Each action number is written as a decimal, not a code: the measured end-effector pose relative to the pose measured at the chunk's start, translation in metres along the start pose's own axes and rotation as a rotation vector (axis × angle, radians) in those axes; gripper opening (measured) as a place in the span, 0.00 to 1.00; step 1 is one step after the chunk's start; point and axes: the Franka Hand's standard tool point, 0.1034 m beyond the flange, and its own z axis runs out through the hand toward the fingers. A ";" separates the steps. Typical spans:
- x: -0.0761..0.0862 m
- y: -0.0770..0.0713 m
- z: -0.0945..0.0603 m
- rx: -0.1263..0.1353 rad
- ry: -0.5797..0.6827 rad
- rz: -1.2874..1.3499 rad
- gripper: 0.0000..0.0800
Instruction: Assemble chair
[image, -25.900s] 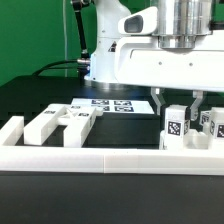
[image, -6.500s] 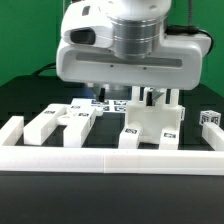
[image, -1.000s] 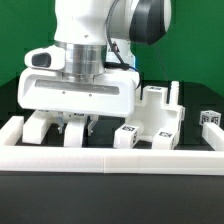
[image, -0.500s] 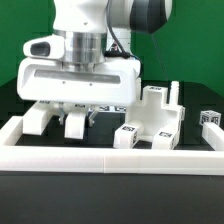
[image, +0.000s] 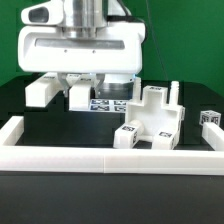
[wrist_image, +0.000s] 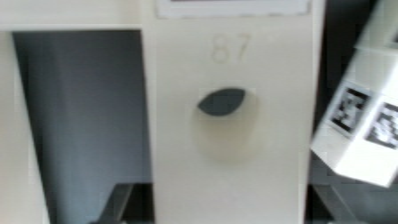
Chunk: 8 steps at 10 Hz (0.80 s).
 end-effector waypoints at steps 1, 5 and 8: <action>0.003 -0.005 -0.005 0.004 0.004 0.017 0.36; 0.004 -0.008 0.002 -0.007 0.018 0.009 0.36; 0.001 -0.022 -0.016 0.022 -0.004 0.051 0.36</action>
Offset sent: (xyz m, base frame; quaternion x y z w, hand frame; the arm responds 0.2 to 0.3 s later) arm 0.0000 0.0000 0.0000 0.0000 0.0000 0.0000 1.0000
